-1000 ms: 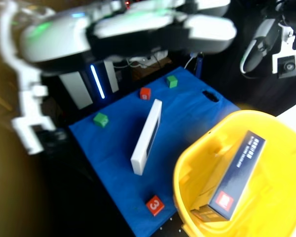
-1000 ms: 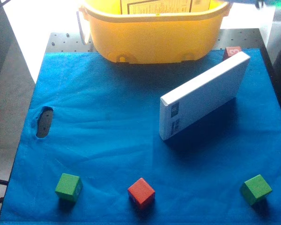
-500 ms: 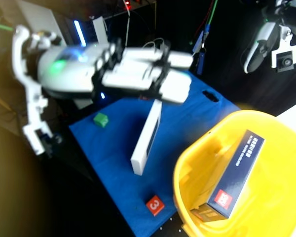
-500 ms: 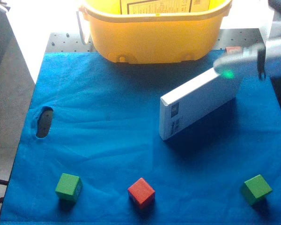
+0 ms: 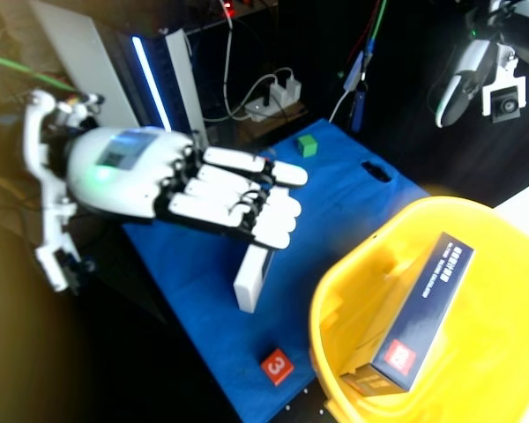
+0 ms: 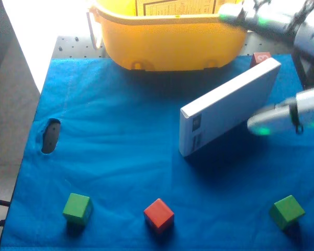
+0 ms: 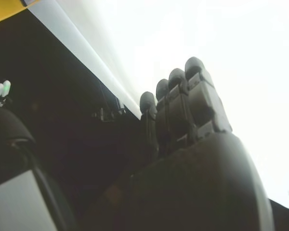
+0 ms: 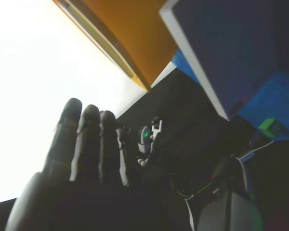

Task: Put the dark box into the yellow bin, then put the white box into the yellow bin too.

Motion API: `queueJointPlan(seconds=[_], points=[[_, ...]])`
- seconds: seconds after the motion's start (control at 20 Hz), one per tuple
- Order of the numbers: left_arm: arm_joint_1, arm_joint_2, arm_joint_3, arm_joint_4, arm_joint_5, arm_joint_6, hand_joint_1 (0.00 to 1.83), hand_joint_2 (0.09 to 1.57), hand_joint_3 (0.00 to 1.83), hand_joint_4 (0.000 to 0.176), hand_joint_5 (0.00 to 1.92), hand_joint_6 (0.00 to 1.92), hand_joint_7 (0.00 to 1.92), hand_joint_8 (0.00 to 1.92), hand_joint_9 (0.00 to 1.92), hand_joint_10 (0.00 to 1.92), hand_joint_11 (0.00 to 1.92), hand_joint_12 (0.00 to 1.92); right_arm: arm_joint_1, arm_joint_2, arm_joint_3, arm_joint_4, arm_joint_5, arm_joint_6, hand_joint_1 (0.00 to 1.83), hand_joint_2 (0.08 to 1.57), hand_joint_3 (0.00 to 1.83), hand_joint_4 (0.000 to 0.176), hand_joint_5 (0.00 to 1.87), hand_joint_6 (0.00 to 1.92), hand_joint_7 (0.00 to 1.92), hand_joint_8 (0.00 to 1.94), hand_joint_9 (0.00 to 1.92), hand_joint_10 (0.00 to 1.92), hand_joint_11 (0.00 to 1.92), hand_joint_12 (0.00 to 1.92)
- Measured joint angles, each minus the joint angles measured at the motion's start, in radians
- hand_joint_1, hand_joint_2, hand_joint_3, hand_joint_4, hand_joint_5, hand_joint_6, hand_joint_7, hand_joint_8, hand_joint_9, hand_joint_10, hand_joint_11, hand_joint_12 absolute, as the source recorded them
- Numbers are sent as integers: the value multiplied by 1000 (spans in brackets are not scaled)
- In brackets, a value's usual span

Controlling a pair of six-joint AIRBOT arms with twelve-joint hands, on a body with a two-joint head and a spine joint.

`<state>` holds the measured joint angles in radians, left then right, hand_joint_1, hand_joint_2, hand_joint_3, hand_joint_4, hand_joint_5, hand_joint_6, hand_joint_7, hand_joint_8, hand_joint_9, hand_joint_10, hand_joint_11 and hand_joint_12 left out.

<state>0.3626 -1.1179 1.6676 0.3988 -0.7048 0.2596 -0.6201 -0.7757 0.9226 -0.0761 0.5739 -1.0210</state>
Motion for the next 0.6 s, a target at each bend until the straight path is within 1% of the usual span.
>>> queueJointPlan(seconds=[0.05, 0.1, 0.15, 0.2, 0.25, 0.3, 0.35, 0.4, 0.45, 0.5, 0.55, 0.6], points=[[0, 0, -7, -6, 3, 3, 1088, 674, 1, 50, 321, 5, 291, 6, 242, 0, 158, 2, -8, -2, -1, 1, -12, 0, 460, 753, 3, 74, 3, 1, 189, 1, 141, 0, 55, 164], [0, 0, -8, -3, 1, 3, 1092, 677, 2, 56, 311, 0, 289, 4, 236, 0, 137, 0, -8, -3, 0, 4, -18, 0, 471, 748, 1, 68, 0, 0, 188, 0, 147, 2, 60, 162], [0, 0, -11, -3, 3, 3, 1095, 672, 0, 65, 326, 7, 295, 5, 243, 3, 138, 2, -8, -6, 2, 6, -20, 0, 493, 737, 0, 73, 0, 0, 179, 0, 151, 4, 55, 155], [0, 0, -11, -3, 2, 3, 1075, 661, 0, 62, 318, 3, 289, 2, 242, 3, 136, 2, -9, -10, 5, 8, -19, 0, 507, 742, 0, 58, 0, 0, 172, 0, 149, 2, 43, 145], [0, 0, -11, -4, 3, 3, 1060, 673, 1, 48, 311, 0, 277, 0, 238, 1, 144, 5, -21, -18, 6, 9, -14, 0, 491, 742, 0, 50, 0, 0, 177, 2, 166, 8, 68, 152], [0, 0, -13, -5, 2, 4, 1060, 673, 1, 48, 311, 0, 277, 0, 238, 1, 144, 5, -22, -28, 13, 5, -23, 0, 491, 742, 0, 50, 0, 0, 177, 2, 166, 8, 68, 152], [0, 0, -13, -7, 4, 4, 1064, 682, 4, 89, 324, 6, 263, 1, 220, 0, 148, 7, -27, -43, 21, 5, -32, 0, 522, 740, 0, 45, 0, 0, 192, 7, 177, 10, 87, 154], [0, 1, -18, -10, 5, 3, 1070, 681, 3, 99, 320, 3, 270, 4, 217, 0, 131, 1, -27, -60, 35, 5, -34, 0, 538, 750, 3, 42, 0, 0, 189, 5, 169, 6, 84, 152], [0, 1, -19, -10, 5, 3, 1078, 680, 2, 123, 324, 4, 271, 4, 216, 0, 113, 0, -27, -68, 43, 5, -32, 0, 551, 754, 4, 50, 0, 0, 186, 3, 154, 0, 68, 144], [0, 1, -21, -10, 4, 3, 1087, 687, 4, 141, 325, 4, 266, 1, 210, 0, 96, 0, -27, -80, 55, 7, -31, 0, 596, 760, 6, 52, 6, 2, 184, 2, 134, 0, 31, 127], [0, 1, -22, -10, 4, 3, 1087, 687, 4, 141, 325, 4, 266, 1, 210, 0, 96, 0, -27, -90, 64, 10, -30, 0, 596, 760, 6, 52, 6, 2, 184, 2, 134, 0, 31, 127], [0, 1, -25, -10, 6, 4, 1095, 689, 4, 158, 321, 1, 283, 7, 215, 2, 95, 3, -27, -104, 77, 13, -31, 0, 556, 773, 9, 54, 10, 4, 194, 8, 178, 19, 73, 143]])
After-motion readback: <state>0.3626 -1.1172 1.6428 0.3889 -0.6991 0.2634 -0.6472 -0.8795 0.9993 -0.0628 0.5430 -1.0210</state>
